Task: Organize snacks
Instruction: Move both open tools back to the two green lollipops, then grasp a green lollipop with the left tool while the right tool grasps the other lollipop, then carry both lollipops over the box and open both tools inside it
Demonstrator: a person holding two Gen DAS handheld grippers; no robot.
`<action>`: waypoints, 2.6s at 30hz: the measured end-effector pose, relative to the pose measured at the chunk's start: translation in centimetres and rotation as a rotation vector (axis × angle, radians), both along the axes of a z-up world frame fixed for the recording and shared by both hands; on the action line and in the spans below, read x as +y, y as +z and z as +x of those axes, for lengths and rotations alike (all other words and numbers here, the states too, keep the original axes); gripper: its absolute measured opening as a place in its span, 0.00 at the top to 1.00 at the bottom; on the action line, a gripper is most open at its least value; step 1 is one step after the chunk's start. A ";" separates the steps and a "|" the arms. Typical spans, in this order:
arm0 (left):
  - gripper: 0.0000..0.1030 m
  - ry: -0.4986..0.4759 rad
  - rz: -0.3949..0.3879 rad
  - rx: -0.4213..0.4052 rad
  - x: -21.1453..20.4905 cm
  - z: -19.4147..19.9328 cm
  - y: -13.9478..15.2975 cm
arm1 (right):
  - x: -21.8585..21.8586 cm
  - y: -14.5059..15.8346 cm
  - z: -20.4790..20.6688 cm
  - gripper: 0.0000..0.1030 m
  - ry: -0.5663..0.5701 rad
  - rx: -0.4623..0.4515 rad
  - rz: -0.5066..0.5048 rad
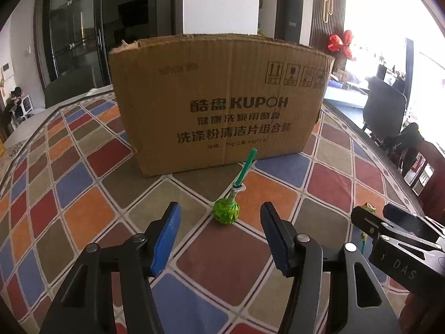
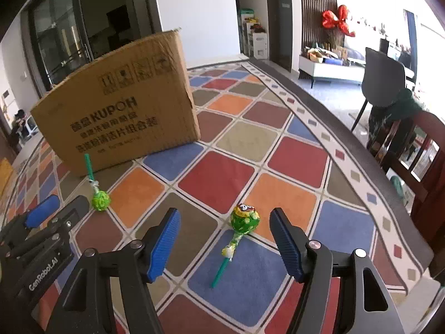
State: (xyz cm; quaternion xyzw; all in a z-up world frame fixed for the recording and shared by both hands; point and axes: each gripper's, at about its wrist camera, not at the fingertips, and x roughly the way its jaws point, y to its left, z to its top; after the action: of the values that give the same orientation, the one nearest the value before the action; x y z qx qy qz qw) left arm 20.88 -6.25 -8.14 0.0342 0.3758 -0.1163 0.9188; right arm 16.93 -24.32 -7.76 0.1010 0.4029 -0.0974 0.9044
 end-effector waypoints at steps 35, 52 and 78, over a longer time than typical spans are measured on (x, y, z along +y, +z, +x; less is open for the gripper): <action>0.75 -0.009 -0.054 0.100 -0.4 1.5 -0.5 | 1.0 -0.7 1.7 0.73 0.106 0.032 0.071; 0.75 0.017 -0.069 0.007 1.0 -1.3 4.6 | 2.2 4.0 1.7 0.73 0.187 -0.079 0.036; 0.75 0.061 -0.127 -0.162 3.6 -1.3 12.3 | 4.1 11.5 2.4 0.73 0.281 -0.241 0.013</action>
State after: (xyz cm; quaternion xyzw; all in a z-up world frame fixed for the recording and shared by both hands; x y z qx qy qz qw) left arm 19.61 -2.62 4.17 -0.0261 0.2928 -0.1089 0.9496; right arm 19.29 -20.21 3.71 0.0607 0.3024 0.0454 0.9502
